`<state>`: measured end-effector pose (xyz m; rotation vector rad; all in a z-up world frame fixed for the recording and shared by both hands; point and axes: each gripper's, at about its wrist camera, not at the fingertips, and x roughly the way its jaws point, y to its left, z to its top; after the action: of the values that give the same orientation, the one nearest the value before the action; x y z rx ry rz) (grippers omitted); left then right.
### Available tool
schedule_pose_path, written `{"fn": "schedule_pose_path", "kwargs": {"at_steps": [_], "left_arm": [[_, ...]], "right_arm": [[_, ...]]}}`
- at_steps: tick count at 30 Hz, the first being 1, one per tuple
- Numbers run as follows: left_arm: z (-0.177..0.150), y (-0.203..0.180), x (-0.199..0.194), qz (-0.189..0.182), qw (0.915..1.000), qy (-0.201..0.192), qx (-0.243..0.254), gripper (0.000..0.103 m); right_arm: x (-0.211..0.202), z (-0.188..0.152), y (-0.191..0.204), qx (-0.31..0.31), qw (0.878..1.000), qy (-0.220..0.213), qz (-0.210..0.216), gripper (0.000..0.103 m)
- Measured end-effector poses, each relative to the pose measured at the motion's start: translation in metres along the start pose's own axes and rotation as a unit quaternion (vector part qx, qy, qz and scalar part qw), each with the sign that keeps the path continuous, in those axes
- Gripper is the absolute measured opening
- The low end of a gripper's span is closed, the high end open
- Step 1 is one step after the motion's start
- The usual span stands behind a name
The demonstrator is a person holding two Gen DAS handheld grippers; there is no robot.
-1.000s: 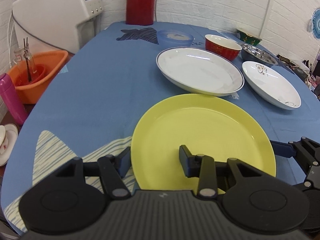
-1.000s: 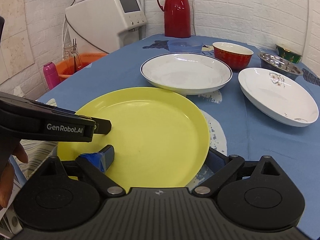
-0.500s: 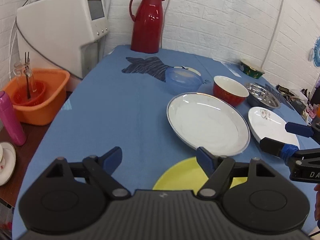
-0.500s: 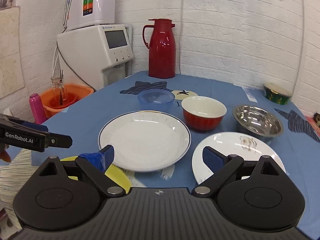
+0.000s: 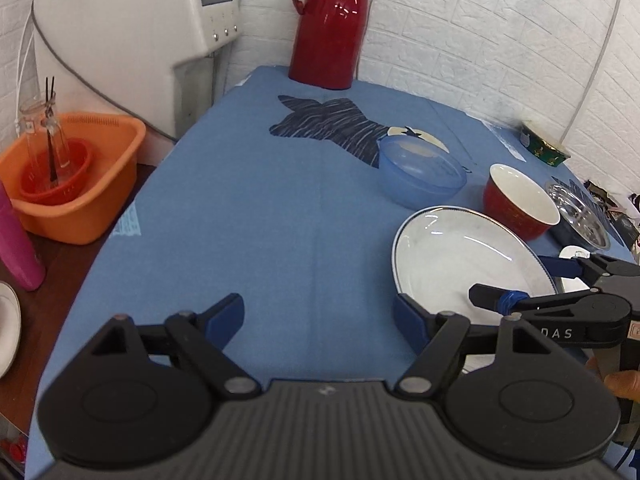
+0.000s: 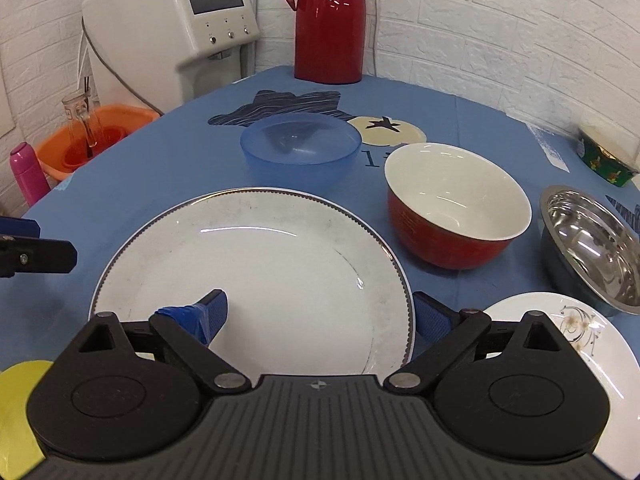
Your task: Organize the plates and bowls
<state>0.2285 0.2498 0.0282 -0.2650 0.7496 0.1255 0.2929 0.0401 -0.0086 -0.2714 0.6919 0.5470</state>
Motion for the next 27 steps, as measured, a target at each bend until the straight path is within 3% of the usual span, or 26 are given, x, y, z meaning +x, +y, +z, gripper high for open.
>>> {"fn": "schedule_pose_path", "kwargs": {"at_steps": [6, 9, 13, 17, 23, 26, 27], "left_arm": [[0.005, -0.004, 0.016, 0.002, 0.9999, 0.009, 0.008, 0.076], [0.006, -0.006, 0.025, 0.002, 0.9998, 0.018, 0.012, 0.076], [0.01, -0.016, 0.044, -0.013, 0.9991, 0.037, 0.018, 0.075], [0.007, -0.032, 0.053, 0.009, 0.9975, 0.033, 0.062, 0.073], [0.006, -0.032, 0.051, 0.008, 0.9968, 0.03, 0.074, 0.071], [0.006, -0.038, 0.048, 0.0, 0.9961, 0.03, 0.083, 0.057], [0.006, -0.042, 0.047, -0.01, 0.9958, 0.031, 0.086, 0.045]], "right_arm": [[0.001, 0.007, 0.009, 0.001, 0.999, -0.015, 0.042, 0.083], [-0.006, 0.001, 0.006, 0.015, 1.0, -0.011, 0.023, 0.084], [-0.003, -0.008, 0.009, 0.023, 0.999, 0.016, 0.036, 0.084], [-0.003, -0.013, 0.01, 0.028, 0.999, 0.005, 0.042, 0.085], [-0.008, -0.017, 0.012, 0.024, 0.999, 0.003, 0.04, 0.085], [-0.01, -0.021, 0.013, 0.021, 0.998, -0.01, 0.066, 0.084], [-0.011, -0.021, 0.015, 0.022, 0.998, -0.011, 0.064, 0.083]]}}
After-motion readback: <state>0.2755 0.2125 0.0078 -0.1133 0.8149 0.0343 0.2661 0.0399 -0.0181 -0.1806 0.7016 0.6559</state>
